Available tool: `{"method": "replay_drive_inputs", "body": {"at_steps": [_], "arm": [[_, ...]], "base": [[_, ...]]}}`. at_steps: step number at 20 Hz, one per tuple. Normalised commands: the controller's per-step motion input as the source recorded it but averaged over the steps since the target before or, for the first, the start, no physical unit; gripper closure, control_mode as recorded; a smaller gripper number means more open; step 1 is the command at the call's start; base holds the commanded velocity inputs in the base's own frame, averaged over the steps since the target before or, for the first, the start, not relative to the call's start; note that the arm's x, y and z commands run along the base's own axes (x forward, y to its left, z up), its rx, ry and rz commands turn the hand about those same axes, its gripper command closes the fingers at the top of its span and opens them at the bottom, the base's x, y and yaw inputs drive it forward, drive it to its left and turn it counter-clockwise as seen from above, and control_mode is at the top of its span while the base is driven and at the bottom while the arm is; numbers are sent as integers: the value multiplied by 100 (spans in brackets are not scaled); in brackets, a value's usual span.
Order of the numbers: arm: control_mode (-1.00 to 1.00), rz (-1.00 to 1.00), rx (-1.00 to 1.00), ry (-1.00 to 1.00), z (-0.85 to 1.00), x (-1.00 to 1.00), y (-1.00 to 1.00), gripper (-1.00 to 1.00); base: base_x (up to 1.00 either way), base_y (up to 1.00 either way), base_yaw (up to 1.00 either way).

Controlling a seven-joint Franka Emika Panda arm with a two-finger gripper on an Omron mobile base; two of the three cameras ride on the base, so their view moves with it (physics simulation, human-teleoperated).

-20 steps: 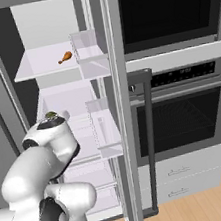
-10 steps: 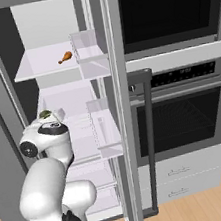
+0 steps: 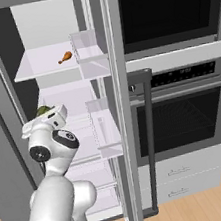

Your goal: Place one lime and one chicken drumstick in each tupperware on the nearby counter, to pack two identical lunches.

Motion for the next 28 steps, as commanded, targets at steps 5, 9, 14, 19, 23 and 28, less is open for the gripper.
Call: {"method": "replay_drive_inputs", "body": {"at_steps": [5,9,14,19,23,28], "arm": [[-100,0,-3,47,100,-72,10,100],[-100,0,-2,67,100,-98,1,100],[-100,-7,-3,74,82,-99,0,100],[-100,-8,-19,52,5,-53,0,100],[-100,-2,-15,10,-43,-23,-27,100],[-100,-5,-3,10,-9,-22,-25,100]], "base": [[0,0,0],[0,0,0],[0,0,0],[0,0,0],[0,0,0],[0,0,0]]}}
